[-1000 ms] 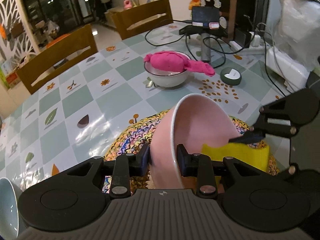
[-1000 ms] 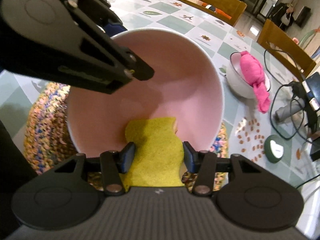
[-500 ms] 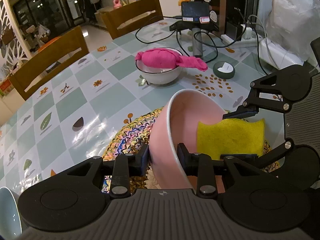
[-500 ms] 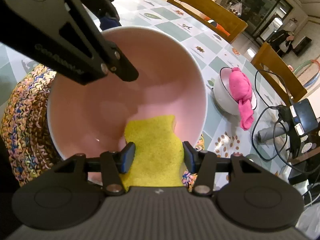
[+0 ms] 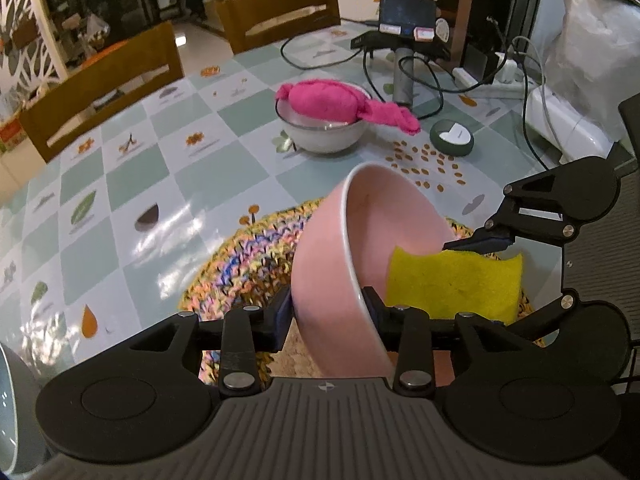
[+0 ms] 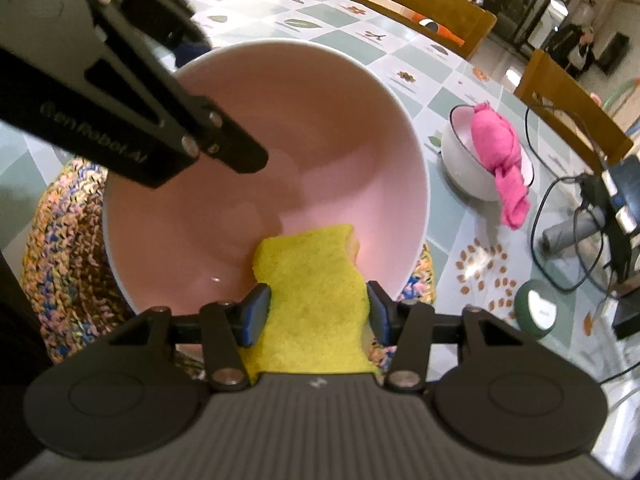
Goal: Clean bowl
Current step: 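Scrub the inside of the pink bowl with the sponge in the right gripper, then keep wiping the bowl interior with the sponge while the left gripper holds the bowl tilted, then rub the sponge along the bowl wall near the left gripper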
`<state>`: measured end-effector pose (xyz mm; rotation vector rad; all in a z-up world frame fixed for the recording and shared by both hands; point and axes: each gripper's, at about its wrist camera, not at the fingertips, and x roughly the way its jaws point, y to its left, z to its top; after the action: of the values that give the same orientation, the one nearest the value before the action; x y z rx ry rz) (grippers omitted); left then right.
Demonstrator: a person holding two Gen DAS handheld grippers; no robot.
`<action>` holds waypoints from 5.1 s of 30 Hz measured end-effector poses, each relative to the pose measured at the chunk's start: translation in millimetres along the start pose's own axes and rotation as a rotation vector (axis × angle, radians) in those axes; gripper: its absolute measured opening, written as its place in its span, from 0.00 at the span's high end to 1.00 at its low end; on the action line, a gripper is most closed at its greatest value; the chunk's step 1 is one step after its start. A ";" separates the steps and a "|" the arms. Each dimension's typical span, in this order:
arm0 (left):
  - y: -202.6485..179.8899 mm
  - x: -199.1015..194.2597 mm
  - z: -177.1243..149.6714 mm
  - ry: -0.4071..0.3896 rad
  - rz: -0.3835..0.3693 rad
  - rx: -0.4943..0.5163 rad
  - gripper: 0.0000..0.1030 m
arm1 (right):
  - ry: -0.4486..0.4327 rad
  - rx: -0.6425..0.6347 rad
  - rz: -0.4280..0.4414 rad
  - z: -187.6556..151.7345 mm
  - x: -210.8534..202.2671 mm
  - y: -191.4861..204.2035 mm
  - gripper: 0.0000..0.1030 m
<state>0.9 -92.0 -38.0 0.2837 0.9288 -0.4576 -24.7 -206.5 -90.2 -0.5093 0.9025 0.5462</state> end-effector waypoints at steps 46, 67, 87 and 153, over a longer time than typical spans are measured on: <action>15.7 -16.0 -27.5 0.024 0.180 0.046 0.83 | -0.020 0.113 0.147 17.4 -7.0 57.4 0.47; 6.2 -17.1 -29.1 -0.008 0.199 0.174 0.81 | -0.091 -0.198 -0.185 19.9 -9.6 67.4 0.48; 6.4 -14.5 -25.2 -0.006 0.180 0.143 0.76 | -0.048 -0.179 -0.090 18.1 -1.9 48.1 0.48; 16.3 -7.0 -17.5 -0.021 0.149 0.102 0.82 | -0.180 -0.221 -0.139 21.9 -4.8 40.6 0.40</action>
<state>-6.9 -68.7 -41.6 0.4372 0.8588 -0.3702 -40.1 -163.5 -82.2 -0.7060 0.6337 0.5585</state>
